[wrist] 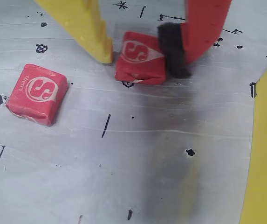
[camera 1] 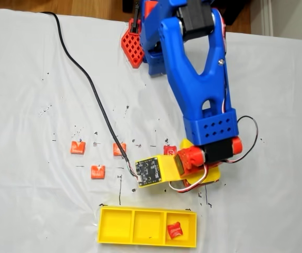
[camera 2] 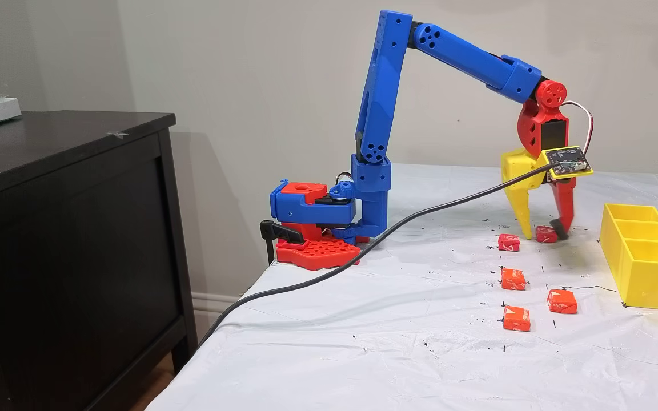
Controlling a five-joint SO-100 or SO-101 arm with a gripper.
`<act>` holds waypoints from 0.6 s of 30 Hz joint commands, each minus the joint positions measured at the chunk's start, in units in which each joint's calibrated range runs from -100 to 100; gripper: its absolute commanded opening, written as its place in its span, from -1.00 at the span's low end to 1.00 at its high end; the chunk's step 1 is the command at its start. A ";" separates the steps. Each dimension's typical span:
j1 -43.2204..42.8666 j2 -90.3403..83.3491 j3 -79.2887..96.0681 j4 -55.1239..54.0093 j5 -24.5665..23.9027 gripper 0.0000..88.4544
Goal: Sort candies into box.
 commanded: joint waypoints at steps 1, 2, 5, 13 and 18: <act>-0.44 -0.32 -0.46 -0.56 -0.05 -0.82; -0.44 -0.32 -0.37 -0.64 0.00 -0.88; -0.35 -0.57 -0.01 -1.21 0.10 -0.93; 0.74 -7.19 -0.73 0.10 -0.24 -1.00; 3.18 -16.60 -4.10 2.96 0.29 -1.00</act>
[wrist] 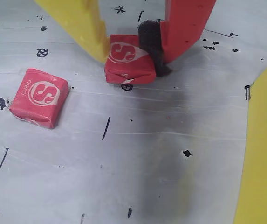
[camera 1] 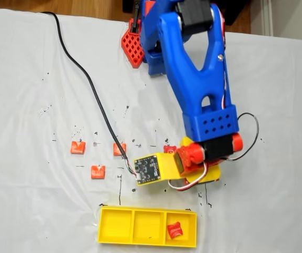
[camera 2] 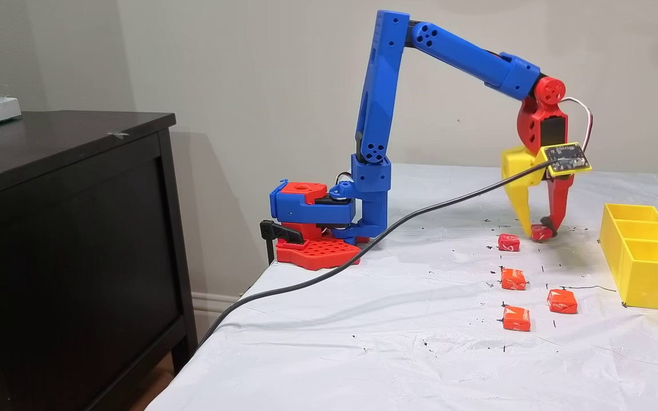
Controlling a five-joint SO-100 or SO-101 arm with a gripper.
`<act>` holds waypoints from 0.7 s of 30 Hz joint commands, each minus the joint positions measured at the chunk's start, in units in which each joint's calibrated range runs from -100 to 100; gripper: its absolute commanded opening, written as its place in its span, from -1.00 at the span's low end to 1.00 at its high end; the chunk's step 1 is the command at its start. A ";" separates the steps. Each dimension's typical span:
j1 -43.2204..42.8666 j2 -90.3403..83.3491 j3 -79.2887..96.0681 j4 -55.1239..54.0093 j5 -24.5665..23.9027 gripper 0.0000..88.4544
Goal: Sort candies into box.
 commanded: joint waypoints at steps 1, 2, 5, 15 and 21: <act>3.13 -13.64 -5.89 1.94 0.54 -1.00; 4.03 -14.32 -7.71 2.76 0.68 -1.00; 6.30 -14.92 -13.54 5.22 0.93 -1.00; 11.10 -7.71 -24.83 6.53 0.10 -1.00; 13.91 -0.50 -34.75 8.49 -0.20 -1.00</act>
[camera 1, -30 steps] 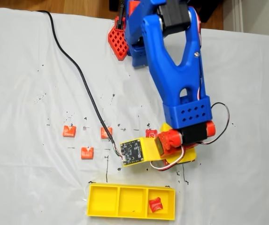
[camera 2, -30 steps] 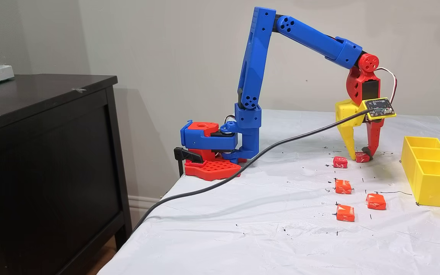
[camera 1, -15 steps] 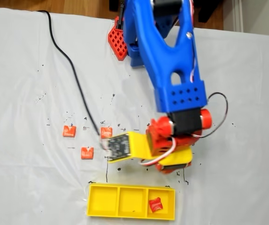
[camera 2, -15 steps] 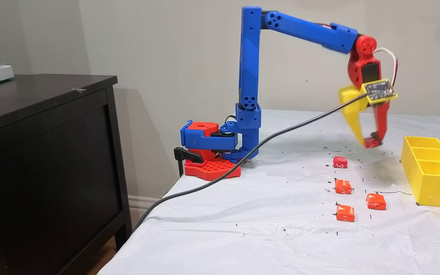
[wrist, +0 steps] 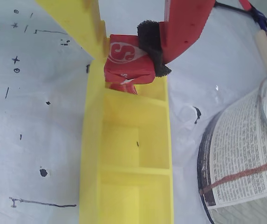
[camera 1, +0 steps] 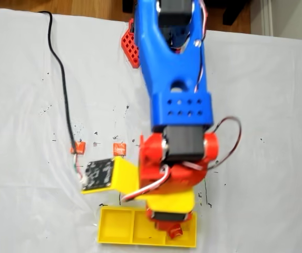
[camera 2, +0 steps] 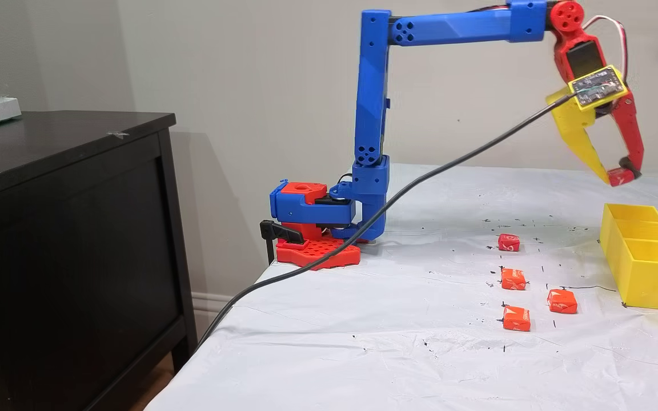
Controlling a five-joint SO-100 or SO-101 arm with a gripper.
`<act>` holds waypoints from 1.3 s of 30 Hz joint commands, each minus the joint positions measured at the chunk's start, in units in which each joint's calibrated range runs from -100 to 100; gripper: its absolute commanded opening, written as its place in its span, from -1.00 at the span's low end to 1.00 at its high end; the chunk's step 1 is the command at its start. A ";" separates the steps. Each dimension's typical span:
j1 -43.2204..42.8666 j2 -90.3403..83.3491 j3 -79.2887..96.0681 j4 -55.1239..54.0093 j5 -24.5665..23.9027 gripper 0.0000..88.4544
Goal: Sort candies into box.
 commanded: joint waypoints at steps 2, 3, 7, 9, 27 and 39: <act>1.69 4.76 -13.78 2.35 0.05 -1.00; 1.69 5.69 -14.32 2.43 0.05 -1.00; 1.69 9.08 -17.42 4.40 0.54 -1.00; 1.78 10.27 -18.69 5.54 0.83 -1.00; 2.51 15.70 -22.24 6.36 1.27 -0.80; 2.14 14.17 -20.06 6.85 1.27 -0.39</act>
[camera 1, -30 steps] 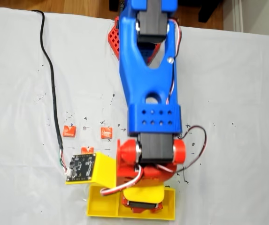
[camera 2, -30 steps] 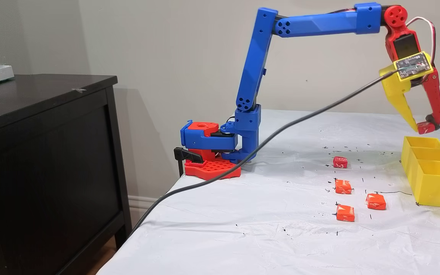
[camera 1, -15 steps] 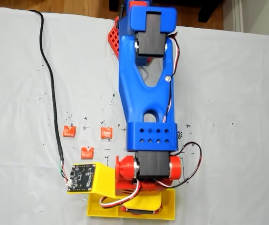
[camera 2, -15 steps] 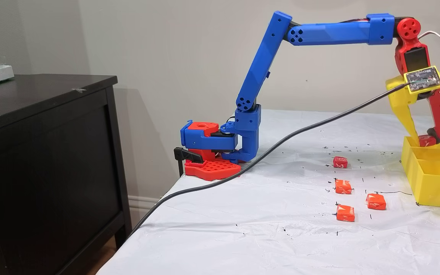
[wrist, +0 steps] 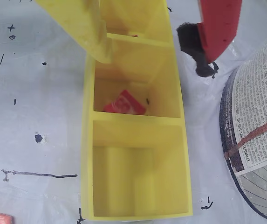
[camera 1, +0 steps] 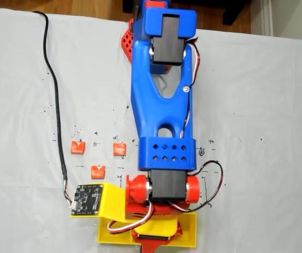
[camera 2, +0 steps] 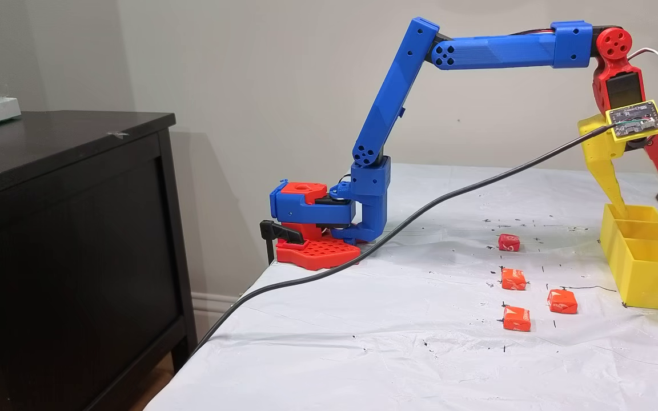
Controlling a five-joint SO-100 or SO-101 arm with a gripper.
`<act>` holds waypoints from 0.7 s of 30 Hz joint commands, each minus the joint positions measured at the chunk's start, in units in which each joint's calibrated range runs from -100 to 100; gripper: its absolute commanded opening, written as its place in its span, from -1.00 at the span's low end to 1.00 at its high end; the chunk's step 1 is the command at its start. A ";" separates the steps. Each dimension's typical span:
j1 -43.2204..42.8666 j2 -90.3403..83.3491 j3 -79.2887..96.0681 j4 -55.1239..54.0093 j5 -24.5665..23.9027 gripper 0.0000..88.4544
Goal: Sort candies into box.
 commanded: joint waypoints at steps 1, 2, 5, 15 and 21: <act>-0.27 -3.93 -2.69 0.34 0.39 -0.39; -0.37 -4.10 -2.51 0.43 0.44 -0.40; -0.37 -4.61 -2.32 0.51 0.54 -0.44; -0.46 -11.57 2.23 1.82 1.51 -1.00; -1.45 -18.35 10.69 4.85 3.61 -1.00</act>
